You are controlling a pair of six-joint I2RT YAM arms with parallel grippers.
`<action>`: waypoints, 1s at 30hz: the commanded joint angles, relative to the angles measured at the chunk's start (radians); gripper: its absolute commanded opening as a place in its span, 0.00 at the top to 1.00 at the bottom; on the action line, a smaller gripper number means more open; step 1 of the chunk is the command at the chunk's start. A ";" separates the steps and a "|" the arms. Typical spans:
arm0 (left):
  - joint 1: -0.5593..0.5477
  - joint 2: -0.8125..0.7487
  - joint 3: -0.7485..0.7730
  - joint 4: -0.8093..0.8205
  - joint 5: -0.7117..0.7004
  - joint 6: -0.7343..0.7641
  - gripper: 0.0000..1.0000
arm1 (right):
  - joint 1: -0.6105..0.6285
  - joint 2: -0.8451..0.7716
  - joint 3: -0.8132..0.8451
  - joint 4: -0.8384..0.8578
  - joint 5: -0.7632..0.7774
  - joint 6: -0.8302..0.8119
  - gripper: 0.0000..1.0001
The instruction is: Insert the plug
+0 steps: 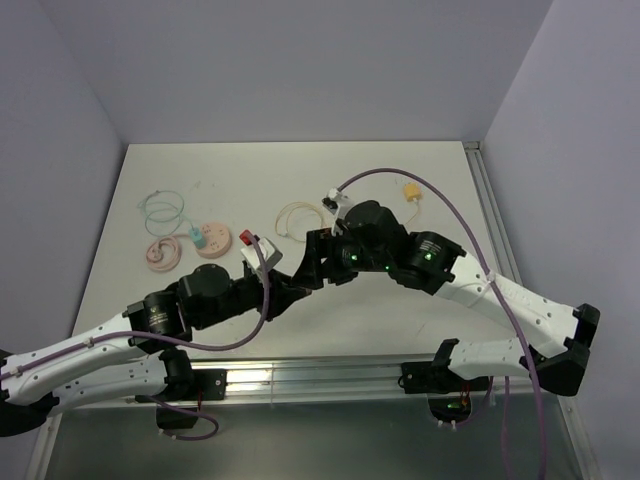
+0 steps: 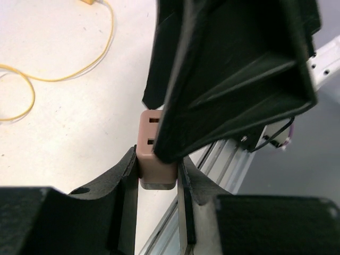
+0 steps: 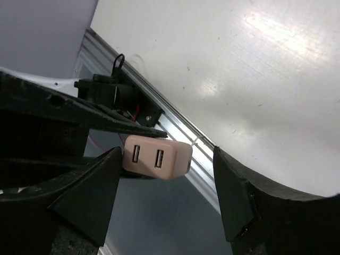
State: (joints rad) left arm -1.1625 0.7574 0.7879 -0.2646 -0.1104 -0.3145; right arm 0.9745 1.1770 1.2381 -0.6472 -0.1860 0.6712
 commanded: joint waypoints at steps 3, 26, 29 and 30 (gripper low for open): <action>0.001 -0.041 0.037 0.074 -0.044 -0.101 1.00 | -0.110 -0.158 0.028 -0.065 0.025 -0.136 0.25; 0.017 -0.130 -0.150 0.528 0.244 -0.339 1.00 | -0.148 -0.402 -0.344 0.527 -0.503 -0.173 0.38; 0.017 -0.124 -0.153 0.535 0.249 -0.344 1.00 | -0.145 -0.392 -0.364 0.593 -0.538 -0.137 0.41; 0.017 -0.122 -0.153 0.539 0.250 -0.344 1.00 | -0.146 -0.387 -0.367 0.600 -0.543 -0.128 0.43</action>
State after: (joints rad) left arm -1.1488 0.6376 0.6300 0.1802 0.1097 -0.6403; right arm 0.8223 0.7822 0.8833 -0.1570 -0.6819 0.5163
